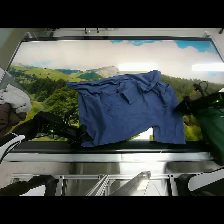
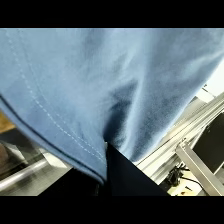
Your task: Fold the shirts.
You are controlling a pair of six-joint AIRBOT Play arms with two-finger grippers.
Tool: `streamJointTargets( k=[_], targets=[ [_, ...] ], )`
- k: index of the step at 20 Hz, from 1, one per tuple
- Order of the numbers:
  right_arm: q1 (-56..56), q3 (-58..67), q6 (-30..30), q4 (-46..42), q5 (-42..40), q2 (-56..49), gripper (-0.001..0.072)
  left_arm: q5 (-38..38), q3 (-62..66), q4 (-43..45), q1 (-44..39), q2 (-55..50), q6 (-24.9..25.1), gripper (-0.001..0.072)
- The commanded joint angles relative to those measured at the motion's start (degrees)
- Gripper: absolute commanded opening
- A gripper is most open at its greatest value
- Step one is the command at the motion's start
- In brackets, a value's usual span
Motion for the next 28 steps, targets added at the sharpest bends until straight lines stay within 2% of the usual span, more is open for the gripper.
streamJointTargets(
  k=[1,5,7,9,11,13,15,17,19,23,26,28],
  targets=[
    [0.79,0.26,-4.33,13.81,9.09,1.99,0.0024,2.95,2.36,-0.02,0.00,0.11,1.29,0.0027],
    [-1.31,0.24,-8.55,24.50,14.62,12.70,0.0023,16.72,12.07,-2.27,5.70,5.55,6.16,0.0026],
    [-3.89,0.22,-11.15,33.44,15.72,22.32,0.0023,23.69,16.87,-8.68,14.45,12.61,9.05,0.0026],
    [-7.13,0.24,-16.55,47.39,14.45,34.23,0.0023,30.05,23.80,-16.11,26.08,20.46,12.55,0.0026],
    [-10.58,0.26,-20.59,57.42,8.76,46.10,0.0023,32.22,33.44,-22.64,38.03,26.84,13.07,0.0026],
    [-14.14,0.28,-23.41,60.43,-0.55,57.44,0.0023,32.94,45.75,-27.15,48.17,30.36,12.79,0.0026],
    [-17.88,0.39,-27.71,64.41,-9.22,66.53,0.0023,32.09,59.19,-27.74,53.72,29.35,10.60,0.0026],
    [-20.61,0.59,-30.64,65.77,-19.15,73.57,0.0023,29.16,71.28,-27.74,54.05,25.68,8.20,0.0026],
    [-22.21,1.75,-30.58,60.57,-24.83,77.40,0.0023,29.68,77.70,-27.74,52.00,21.92,6.43,0.0026],
    [-21.79,1.75,-28.35,55.10,-19.34,74.05,0.0022,31.21,75.34,-26.51,46.56,15.23,5.95,0.0026],
    [-18.34,-0.20,-26.82,52.33,-15.23,64.04,0.0021,31.01,71.32,-26.34,44.41,8.17,7.04,0.0026],
    [-14.08,-2.54,-26.23,50.12,-11.93,56.33,0.0021,31.10,68.48,-23.30,43.17,3.58,7.06,0.0026]
  ],
)
